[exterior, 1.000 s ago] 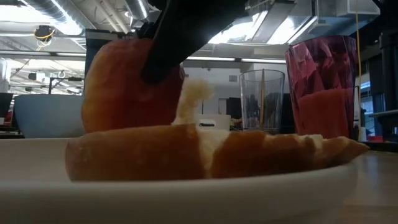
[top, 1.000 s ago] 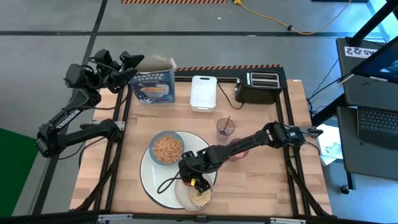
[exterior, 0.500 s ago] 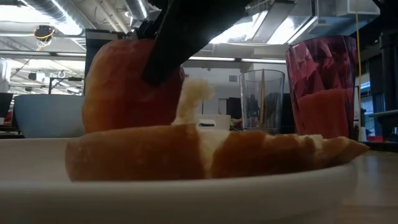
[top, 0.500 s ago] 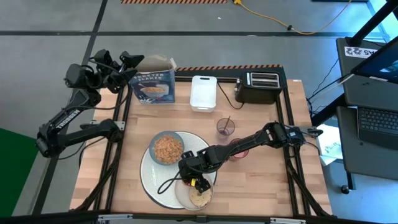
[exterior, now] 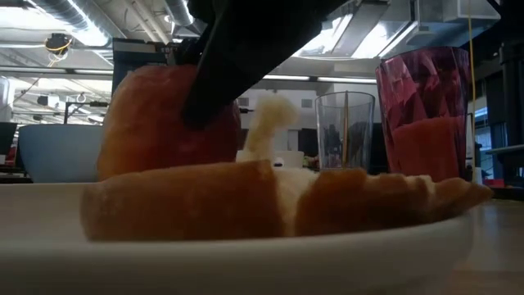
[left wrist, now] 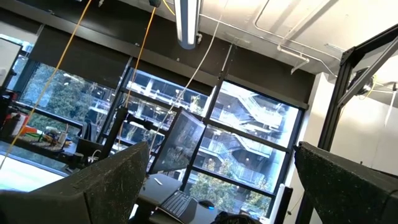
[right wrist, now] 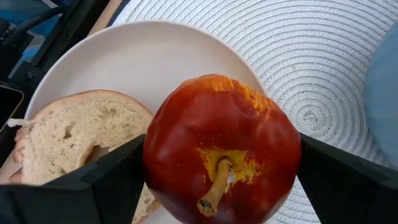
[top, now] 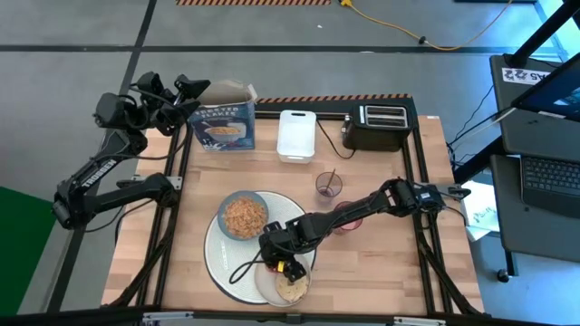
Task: Arrange a breakfast setting
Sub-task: Put the red apple into the white plate, then put the spoon to the white table mat
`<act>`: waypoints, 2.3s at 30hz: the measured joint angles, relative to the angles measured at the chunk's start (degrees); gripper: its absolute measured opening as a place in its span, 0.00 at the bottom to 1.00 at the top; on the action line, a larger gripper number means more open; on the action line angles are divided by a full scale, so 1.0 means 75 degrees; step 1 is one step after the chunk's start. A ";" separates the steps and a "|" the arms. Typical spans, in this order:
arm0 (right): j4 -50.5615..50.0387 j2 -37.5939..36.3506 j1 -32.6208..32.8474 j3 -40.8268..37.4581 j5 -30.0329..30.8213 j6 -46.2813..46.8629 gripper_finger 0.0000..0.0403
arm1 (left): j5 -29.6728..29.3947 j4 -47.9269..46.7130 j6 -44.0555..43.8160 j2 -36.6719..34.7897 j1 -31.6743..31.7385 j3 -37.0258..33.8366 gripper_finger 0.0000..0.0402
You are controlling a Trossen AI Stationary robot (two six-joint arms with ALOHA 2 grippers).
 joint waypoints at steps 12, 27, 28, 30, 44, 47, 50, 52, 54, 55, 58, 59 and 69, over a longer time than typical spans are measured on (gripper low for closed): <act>-0.0290 0.0063 -0.0003 0.0026 0.0055 0.0597 0.97 | -0.0001 0.0001 0.0000 -0.0003 0.0001 0.0000 0.97; -0.1846 0.0037 -0.0009 0.0887 0.0152 0.0381 0.99 | -0.0001 0.0000 0.0001 -0.0002 0.0003 0.0000 0.97; -0.2034 0.0037 -0.0009 0.0918 0.0172 0.0350 0.99 | -0.0001 0.0000 0.0000 -0.0003 0.0000 0.0000 0.97; -0.2362 0.0034 -0.0009 0.0930 0.0244 0.0283 0.99 | -0.0001 0.0000 0.0002 0.0000 0.0000 0.0000 0.97; -0.3764 -0.0039 -0.0712 0.0930 -0.0389 0.0452 0.99 | -0.0001 0.0000 0.0001 0.0000 0.0002 0.0000 0.97; -0.3793 -0.0042 -0.1119 0.0930 -0.1220 0.0922 0.99 | -0.0001 0.0000 0.0000 0.0000 0.0002 0.0000 0.97; -0.3783 -0.0042 -0.1593 0.0930 -0.2189 0.1383 0.99 | -0.0001 0.0000 0.0002 -0.0001 0.0000 0.0000 0.97; -0.3779 -0.0042 -0.1889 0.0930 -0.2658 0.1620 0.99 | -0.0001 0.0000 0.0000 0.0000 0.0000 0.0000 0.97; -0.3735 -0.0048 -0.2173 0.0932 -0.2974 0.1767 0.99 | -0.0001 0.0000 0.0003 -0.0002 0.0003 0.0000 0.97; -0.3739 -0.0068 -0.2299 0.0975 -0.3084 0.1795 0.99 | -0.0001 0.0000 0.0000 -0.0002 0.0000 0.0000 0.97; -0.3575 -0.0080 -0.2613 0.1395 -0.3177 0.1820 0.99 | -0.0001 0.0001 0.0000 -0.0001 0.0000 0.0000 0.97; -0.3572 -0.0083 -0.2701 0.1624 -0.3162 0.1820 0.99 | -0.0001 0.0000 0.0000 0.0000 0.0000 0.0000 0.97; -0.0721 -0.1024 -0.3314 0.2702 -0.1672 0.2828 0.99 | -0.0001 0.0003 0.0000 0.0000 0.0000 0.0000 0.97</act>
